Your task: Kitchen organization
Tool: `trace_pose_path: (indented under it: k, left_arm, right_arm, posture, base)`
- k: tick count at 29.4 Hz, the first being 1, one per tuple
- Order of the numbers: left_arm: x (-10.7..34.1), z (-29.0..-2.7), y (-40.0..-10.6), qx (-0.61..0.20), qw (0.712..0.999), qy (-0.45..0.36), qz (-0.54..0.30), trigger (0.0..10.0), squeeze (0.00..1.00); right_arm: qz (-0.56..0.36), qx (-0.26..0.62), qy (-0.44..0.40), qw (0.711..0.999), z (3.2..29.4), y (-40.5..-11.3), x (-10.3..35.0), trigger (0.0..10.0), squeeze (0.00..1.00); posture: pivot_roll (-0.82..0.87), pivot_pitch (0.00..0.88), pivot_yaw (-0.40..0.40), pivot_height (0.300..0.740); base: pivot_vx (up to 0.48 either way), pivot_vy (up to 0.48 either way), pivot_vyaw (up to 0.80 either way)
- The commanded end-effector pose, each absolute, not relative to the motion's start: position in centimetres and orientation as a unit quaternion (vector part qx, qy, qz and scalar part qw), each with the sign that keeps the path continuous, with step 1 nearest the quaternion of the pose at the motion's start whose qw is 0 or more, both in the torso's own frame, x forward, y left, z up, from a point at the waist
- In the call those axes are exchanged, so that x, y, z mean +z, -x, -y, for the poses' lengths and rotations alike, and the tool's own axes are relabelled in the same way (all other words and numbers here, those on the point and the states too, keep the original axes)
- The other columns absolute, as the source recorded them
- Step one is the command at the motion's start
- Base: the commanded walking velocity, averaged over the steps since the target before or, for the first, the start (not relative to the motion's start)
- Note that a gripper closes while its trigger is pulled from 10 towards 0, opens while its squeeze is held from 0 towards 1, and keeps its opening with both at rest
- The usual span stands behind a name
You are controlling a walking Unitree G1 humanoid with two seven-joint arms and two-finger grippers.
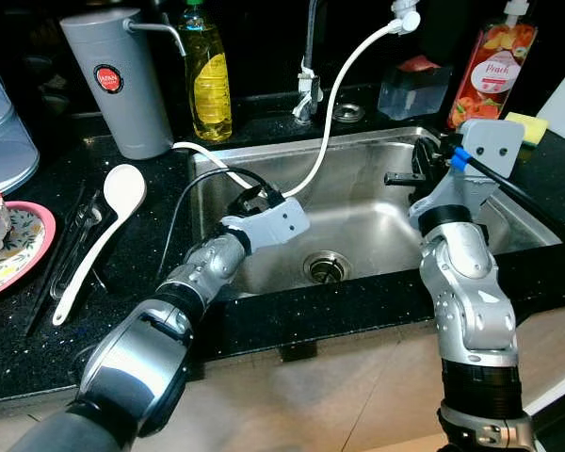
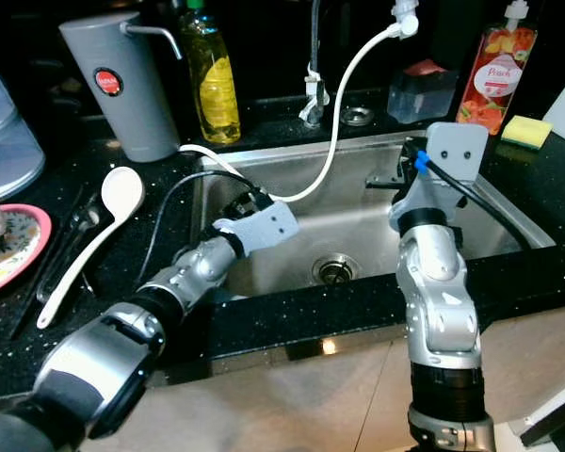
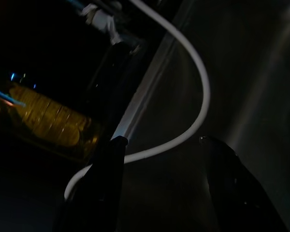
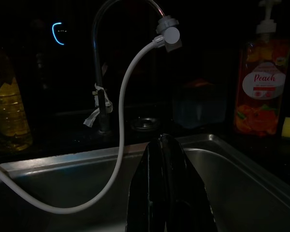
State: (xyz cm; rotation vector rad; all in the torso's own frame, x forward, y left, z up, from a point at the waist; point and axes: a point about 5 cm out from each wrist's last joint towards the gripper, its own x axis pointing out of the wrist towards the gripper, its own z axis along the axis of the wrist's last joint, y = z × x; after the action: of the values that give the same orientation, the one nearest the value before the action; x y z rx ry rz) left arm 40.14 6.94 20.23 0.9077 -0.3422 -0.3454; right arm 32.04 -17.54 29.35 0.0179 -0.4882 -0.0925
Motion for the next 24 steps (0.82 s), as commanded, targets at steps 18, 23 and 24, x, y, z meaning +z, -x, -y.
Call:
trace_pose_path:
  k: [18,23,24]
  left_arm:
    - [27.4,-19.1,-42.1,0.037,0.994,0.004,0.102,10.0,0.00]
    - [29.7,-21.4,-41.5,0.028,0.995,-0.027,0.087,10.0,0.00]
    - [30.0,-21.6,-41.3,0.027,0.996,-0.028,0.083,10.0,0.00]
  right_arm:
    - [0.245,-0.050,-0.013,0.968,17.9,-31.7,29.4,10.0,0.00]
    - [0.242,-0.040,-0.013,0.969,17.2,-32.3,29.7,10.0,0.00]
    - [0.241,-0.040,-0.012,0.970,17.2,-32.4,29.7,10.0,0.00]
  posture:
    - [-0.15,0.125,0.052,0.740]
    - [-0.13,0.117,0.043,0.740]
    - [-0.13,0.114,0.040,0.740]
  base:
    - [0.000,0.000,0.00]
    - [0.000,0.000,0.00]
    - [0.000,0.000,0.00]
